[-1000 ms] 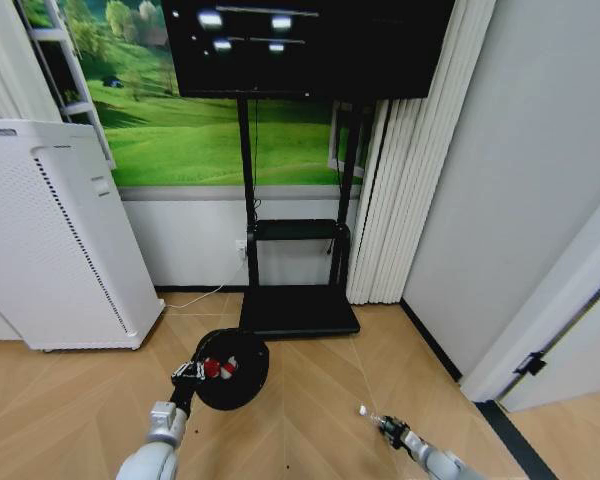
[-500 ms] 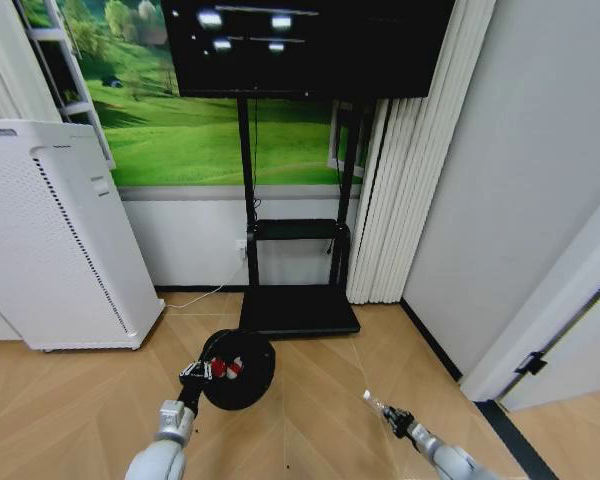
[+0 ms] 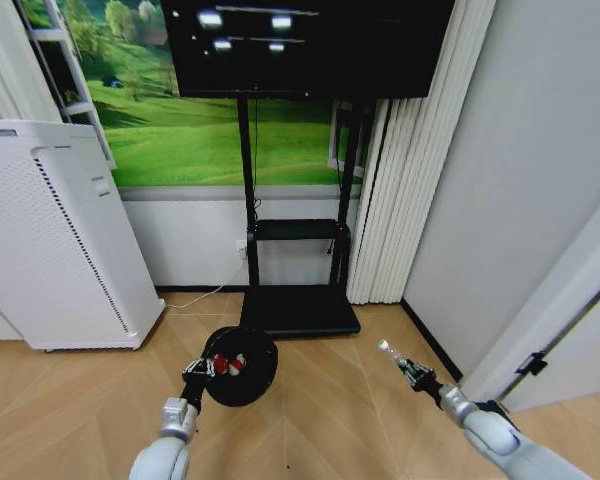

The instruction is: Pick up the trash bin and place the garbage on the floor into it.

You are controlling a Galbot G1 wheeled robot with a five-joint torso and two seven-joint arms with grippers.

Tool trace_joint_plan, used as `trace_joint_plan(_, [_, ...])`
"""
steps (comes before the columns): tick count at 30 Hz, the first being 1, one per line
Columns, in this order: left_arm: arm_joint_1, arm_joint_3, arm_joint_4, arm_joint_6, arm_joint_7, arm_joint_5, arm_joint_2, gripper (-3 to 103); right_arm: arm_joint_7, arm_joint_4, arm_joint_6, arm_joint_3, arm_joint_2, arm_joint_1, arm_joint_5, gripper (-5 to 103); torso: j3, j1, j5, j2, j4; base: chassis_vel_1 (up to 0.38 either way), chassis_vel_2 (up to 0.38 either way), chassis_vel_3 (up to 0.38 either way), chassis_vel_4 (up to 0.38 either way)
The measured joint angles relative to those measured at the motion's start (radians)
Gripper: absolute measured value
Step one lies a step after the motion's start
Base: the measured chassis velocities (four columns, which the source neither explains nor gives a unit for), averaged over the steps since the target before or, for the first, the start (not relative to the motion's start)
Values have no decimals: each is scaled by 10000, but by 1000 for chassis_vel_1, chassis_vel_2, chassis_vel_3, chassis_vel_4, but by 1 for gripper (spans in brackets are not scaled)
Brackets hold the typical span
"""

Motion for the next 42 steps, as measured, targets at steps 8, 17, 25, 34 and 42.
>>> trace_joint_plan(8, [116, 102, -384, 86, -9, 142, 37, 5, -1454, 2456, 1267, 1702, -402, -1724, 881, 21, 0, 0, 0, 0, 9, 0, 0, 0, 0])
trace_joint_plan(17, [224, 384, -812, 238, 13, -182, 870, 5, -2305, 4871, 1829, 2840, -223, -3538, 1148, 21, 0, 0, 0, 0, 9, 0, 0, 0, 0])
trace_joint_plan(25, [237, 764, -1039, 243, 22, -197, 1201, 5, -2148, 6415, 1412, 2176, 30, -3493, 879, 21, 0, -1, -4, 0, 9, 0, 0, 0, 0])
trace_joint_plan(34, [264, 1377, -1195, 261, 9, 68, 1071, 5, -2004, 6774, 961, -48, 363, -1756, 804, 21, 0, 0, -1, 0, 10, 0, 0, 0, 0])
trace_joint_plan(42, [-153, 2294, -664, 270, -39, 459, 645, 5, -2075, 5274, 1240, -1202, 1262, -670, 593, 21, 0, -1, 0, 0, 10, 0, 0, 0, 0])
